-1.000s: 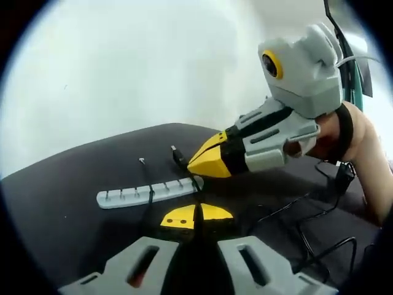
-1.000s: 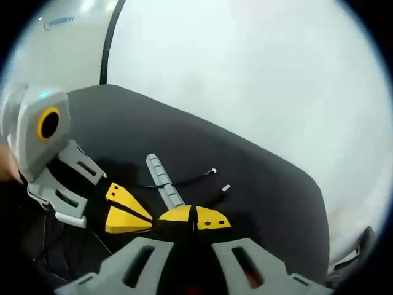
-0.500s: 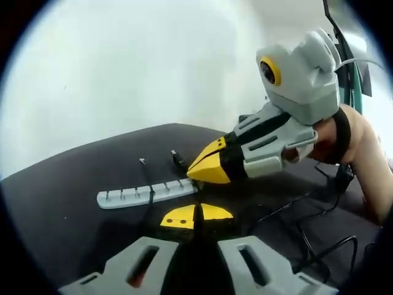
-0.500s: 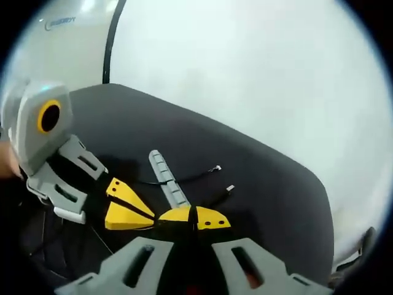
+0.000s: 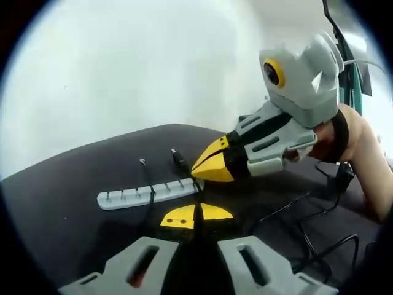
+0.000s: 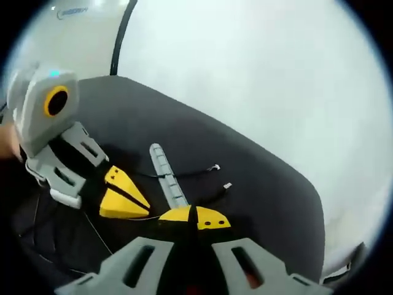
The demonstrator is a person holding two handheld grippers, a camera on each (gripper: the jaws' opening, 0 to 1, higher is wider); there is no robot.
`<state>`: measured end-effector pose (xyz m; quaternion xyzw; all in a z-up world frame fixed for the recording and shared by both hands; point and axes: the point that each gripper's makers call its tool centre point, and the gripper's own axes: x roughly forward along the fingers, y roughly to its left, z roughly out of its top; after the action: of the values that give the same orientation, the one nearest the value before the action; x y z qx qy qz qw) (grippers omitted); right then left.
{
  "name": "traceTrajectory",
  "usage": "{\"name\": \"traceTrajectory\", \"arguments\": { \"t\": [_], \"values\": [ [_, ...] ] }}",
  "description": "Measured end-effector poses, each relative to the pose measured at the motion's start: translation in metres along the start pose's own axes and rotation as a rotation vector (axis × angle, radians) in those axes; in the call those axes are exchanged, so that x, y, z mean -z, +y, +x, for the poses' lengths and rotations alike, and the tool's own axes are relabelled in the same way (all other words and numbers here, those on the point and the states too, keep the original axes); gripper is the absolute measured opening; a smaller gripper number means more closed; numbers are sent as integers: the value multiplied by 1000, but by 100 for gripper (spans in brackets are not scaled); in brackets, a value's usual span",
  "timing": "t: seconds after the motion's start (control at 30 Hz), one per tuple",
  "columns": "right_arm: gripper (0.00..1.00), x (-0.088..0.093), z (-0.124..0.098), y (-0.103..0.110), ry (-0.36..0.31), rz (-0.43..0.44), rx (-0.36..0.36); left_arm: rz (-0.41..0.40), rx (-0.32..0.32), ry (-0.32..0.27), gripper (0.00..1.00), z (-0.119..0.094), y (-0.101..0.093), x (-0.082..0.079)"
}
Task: Grab the wires, straighten them and put them on the rack
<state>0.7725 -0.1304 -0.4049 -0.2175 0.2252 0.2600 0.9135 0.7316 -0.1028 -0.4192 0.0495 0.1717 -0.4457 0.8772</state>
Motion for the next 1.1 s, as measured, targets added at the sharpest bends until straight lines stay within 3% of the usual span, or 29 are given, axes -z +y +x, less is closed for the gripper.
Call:
{"name": "traceTrajectory", "arguments": {
  "t": [0.1,0.13,0.2,0.3,0.4,0.43,0.47,0.57,0.7,0.73,0.8,0.83,0.87,0.9,0.93,1.0,1.1],
  "values": [
    [0,-1,0,1,-4,-10,0,1,1,0,3,0,0,0],
    [0,-3,-2,-1,-10,33,-3,1,1,1,3,0,0,0],
    [0,-11,-6,-2,-55,33,3,1,1,1,3,0,0,0],
    [0,-5,-1,4,-30,6,-21,1,1,2,3,1,0,0],
    [0,-3,-1,1,-37,50,-32,6,1,1,4,1,0,0],
    [0,6,-1,1,14,21,-19,6,1,1,3,1,0,0],
    [0,-1,-1,4,-37,2,-20,6,-2,0,3,1,0,0],
    [0,1,-1,1,-23,22,-27,6,0,0,4,2,0,0],
    [0,-19,-8,2,-101,79,-40,5,1,0,4,2,-1,1],
    [0,-14,-6,1,-62,65,-30,5,2,0,4,2,-1,1],
    [0,9,3,2,43,-54,-9,4,1,0,4,2,-1,1],
    [0,-4,4,-1,-54,-22,15,7,0,0,3,2,-1,1],
    [0,4,-5,9,-22,53,-14,11,0,0,3,2,-1,1],
    [0,5,-9,7,-16,38,-18,10,0,0,3,2,-1,1],
    [0,-9,-8,-4,-68,36,16,8,0,0,3,2,-1,1],
    [0,-16,-10,6,-100,77,-32,7,0,0,3,2,-1,1],
    [0,-4,1,5,-29,20,-28,6,0,-1,3,2,-1,1]
  ]
}}
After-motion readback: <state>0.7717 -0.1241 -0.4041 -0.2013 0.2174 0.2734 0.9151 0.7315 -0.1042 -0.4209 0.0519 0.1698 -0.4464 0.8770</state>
